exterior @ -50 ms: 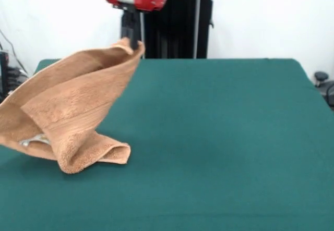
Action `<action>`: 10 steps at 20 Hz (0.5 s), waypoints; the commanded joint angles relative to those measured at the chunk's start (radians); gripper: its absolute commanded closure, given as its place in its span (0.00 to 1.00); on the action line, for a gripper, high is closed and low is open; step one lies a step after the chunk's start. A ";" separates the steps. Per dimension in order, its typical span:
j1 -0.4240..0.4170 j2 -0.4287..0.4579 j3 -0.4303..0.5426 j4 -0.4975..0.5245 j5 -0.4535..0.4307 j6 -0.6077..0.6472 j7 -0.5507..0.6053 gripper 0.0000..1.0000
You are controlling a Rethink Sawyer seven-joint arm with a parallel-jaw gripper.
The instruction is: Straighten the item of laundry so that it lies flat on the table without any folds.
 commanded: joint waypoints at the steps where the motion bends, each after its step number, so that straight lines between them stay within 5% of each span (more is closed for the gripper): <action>1: 0.071 0.036 0.059 0.185 0.017 -0.094 0.245 1.00; 5: 0.263 0.061 -0.196 0.141 0.025 -0.092 0.321 1.00; 7: 0.279 0.032 -0.250 0.148 0.008 -0.067 0.295 1.00; 10: 0.226 -0.136 -0.231 0.178 -0.028 0.068 0.192 1.00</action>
